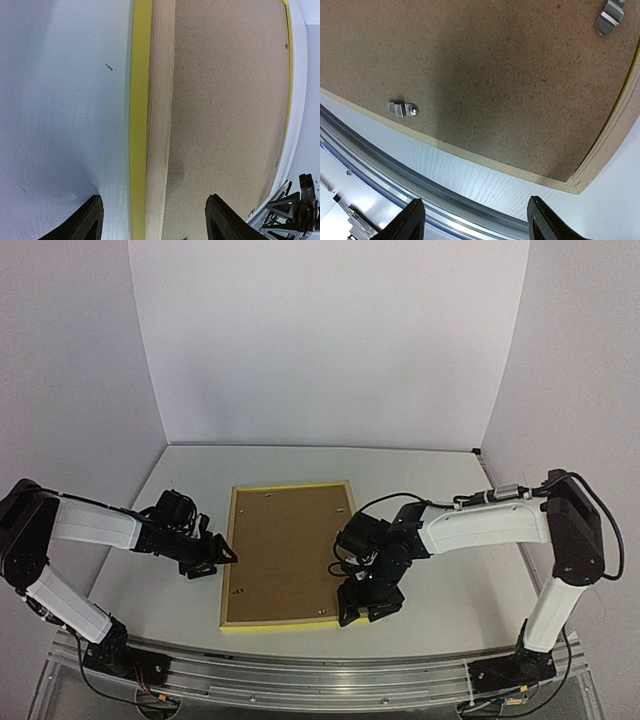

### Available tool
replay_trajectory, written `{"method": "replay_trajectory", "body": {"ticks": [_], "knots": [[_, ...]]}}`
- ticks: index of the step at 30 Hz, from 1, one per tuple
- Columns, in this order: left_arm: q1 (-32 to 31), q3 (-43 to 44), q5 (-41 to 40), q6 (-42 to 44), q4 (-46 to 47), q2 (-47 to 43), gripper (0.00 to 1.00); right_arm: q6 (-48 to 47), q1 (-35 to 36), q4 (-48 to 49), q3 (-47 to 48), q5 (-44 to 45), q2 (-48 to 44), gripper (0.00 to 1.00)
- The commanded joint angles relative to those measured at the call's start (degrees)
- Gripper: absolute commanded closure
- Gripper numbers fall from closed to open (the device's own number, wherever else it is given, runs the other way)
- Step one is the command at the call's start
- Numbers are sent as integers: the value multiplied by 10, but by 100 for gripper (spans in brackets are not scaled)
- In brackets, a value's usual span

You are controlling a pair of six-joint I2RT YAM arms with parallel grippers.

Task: Put the photo into the frame
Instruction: Adjust the photo frame at the center of the board.

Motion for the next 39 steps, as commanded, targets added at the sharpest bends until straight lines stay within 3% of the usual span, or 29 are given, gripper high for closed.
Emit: {"method": "replay_trajectory", "body": {"ticks": [1,11,20,39], "knots": [[-1,-4,12,-8,26,13,30,7,4,-2,19,42,3,33],[-1,-14,25,-10,48,22,31,18,4,8,30,53,19,33],[-1,-14,16,-15,40,23,34,74,4,8,-34,80,-44,33],[-1,-20,24,-15,50,30,35,58,4,32,-5,79,2,35]]}}
